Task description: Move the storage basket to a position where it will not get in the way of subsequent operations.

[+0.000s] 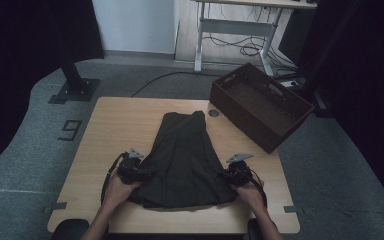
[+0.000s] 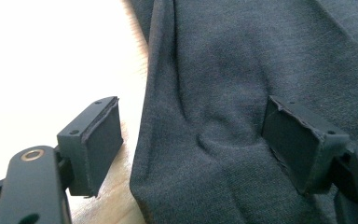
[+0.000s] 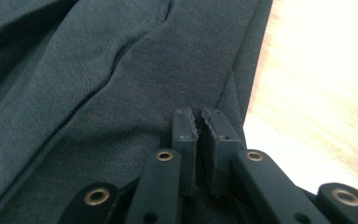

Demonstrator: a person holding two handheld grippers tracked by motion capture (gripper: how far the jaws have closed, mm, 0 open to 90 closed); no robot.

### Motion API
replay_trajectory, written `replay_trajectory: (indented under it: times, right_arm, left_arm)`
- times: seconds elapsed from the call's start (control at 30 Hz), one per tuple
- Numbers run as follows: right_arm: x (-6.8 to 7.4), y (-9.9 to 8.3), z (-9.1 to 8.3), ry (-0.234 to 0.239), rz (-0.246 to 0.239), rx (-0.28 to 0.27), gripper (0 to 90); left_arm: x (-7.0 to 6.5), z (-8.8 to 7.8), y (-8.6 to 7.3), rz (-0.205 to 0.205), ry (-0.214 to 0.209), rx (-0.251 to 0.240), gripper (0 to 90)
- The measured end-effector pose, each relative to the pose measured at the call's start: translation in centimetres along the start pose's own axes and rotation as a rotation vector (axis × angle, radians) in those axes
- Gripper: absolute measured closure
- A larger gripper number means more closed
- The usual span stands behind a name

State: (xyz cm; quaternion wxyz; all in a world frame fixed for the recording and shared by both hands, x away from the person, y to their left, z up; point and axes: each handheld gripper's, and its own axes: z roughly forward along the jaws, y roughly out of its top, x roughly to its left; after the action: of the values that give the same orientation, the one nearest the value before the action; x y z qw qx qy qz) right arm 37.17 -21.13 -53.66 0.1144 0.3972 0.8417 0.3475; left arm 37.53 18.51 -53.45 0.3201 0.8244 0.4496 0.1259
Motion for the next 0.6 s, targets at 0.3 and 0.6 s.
replay_trajectory:
  times: [0.3,0.6]
  right_arm:
    - [-0.2,2.4,-0.7,-0.052,-0.014,-0.023,47.1]
    - [-1.0,6.4,1.2,-0.09,0.013,-0.131,33.2]
  left_arm:
    - [0.1,-2.7,3.5,0.035,0.019,-0.055,23.0]
    - [2.6,-0.2,5.3,0.017,0.065,-0.065,26.6]
